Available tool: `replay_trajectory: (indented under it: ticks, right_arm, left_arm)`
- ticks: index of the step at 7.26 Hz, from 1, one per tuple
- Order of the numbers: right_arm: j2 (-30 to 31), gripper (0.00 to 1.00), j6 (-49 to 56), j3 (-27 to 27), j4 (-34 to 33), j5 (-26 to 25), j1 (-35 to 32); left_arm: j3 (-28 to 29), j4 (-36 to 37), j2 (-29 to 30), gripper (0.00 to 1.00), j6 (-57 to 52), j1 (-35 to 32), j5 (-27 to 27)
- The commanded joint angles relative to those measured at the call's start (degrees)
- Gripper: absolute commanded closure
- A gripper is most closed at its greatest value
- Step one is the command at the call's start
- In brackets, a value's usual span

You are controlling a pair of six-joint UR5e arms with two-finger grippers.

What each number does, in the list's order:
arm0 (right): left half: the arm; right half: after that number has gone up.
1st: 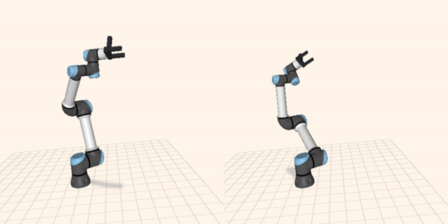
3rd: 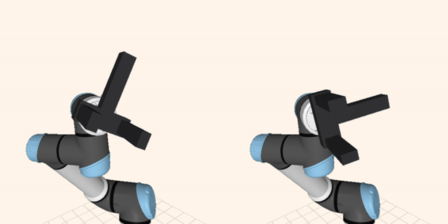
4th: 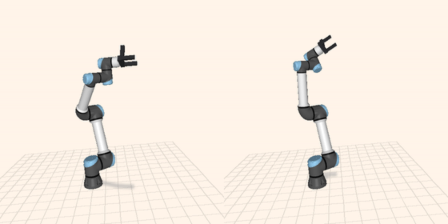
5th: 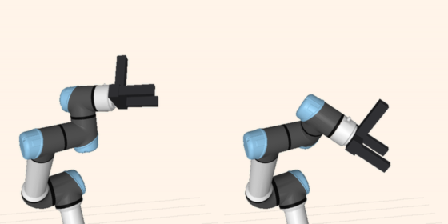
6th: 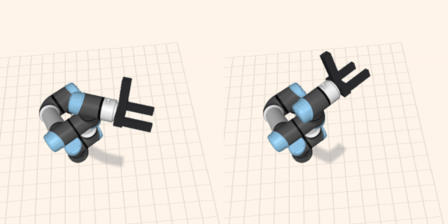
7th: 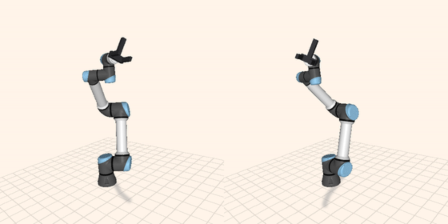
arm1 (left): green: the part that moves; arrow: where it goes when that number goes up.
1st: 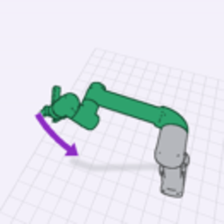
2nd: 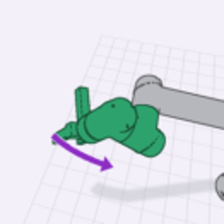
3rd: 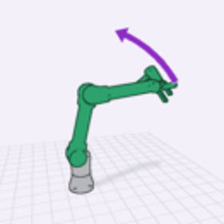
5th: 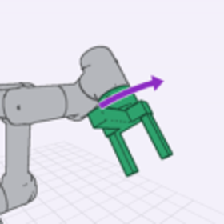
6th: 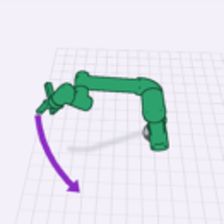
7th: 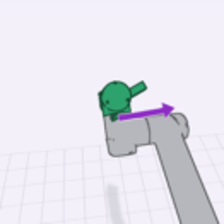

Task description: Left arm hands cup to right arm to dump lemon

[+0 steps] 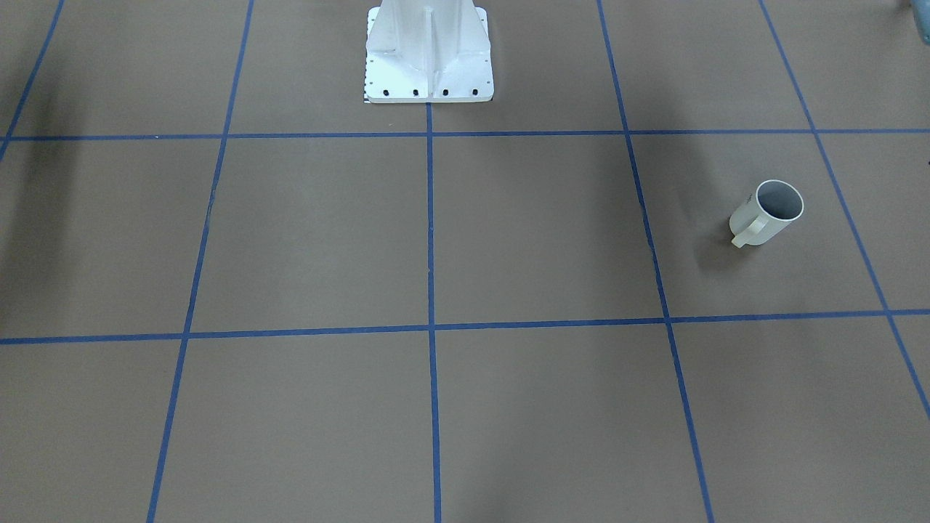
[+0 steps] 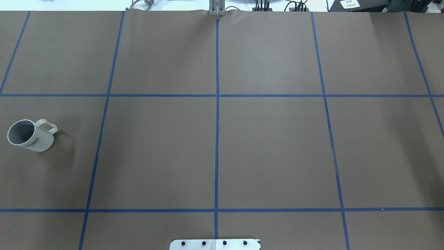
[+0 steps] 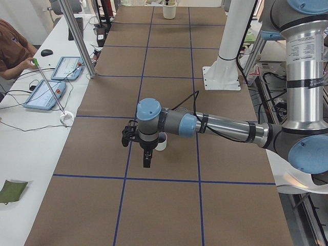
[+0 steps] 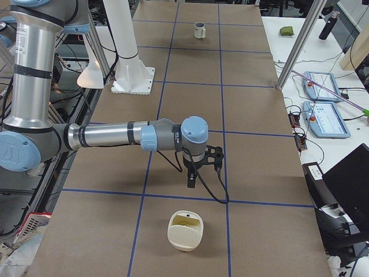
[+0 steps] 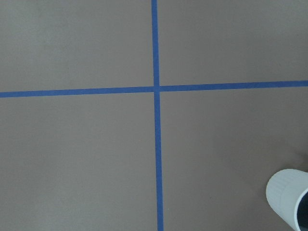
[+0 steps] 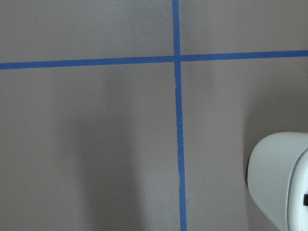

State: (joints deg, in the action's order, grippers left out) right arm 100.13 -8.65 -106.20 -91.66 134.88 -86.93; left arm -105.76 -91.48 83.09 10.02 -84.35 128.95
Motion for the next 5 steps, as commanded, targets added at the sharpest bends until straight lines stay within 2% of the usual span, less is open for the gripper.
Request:
replay_trajectory:
  ticks: [1, 3, 5]
  right_arm:
    - [0.1, 0.00, 0.0, 0.1, 0.1, 2.1, 0.0]
    - [-0.1, 0.00, 0.0, 0.1, 0.1, 1.9, 0.0]
    - [0.0, 0.00, -0.1, -0.1, 0.1, 2.1, 0.0]
  left_arm:
    - [1.2, -0.1, 0.1, 0.00, 0.0, 0.1, 0.2]
    - [1.9, -0.5, 0.1, 0.00, -0.2, 0.1, 5.1]
    - [3.5, -3.6, 0.5, 0.00, -0.1, -0.1, 4.9]
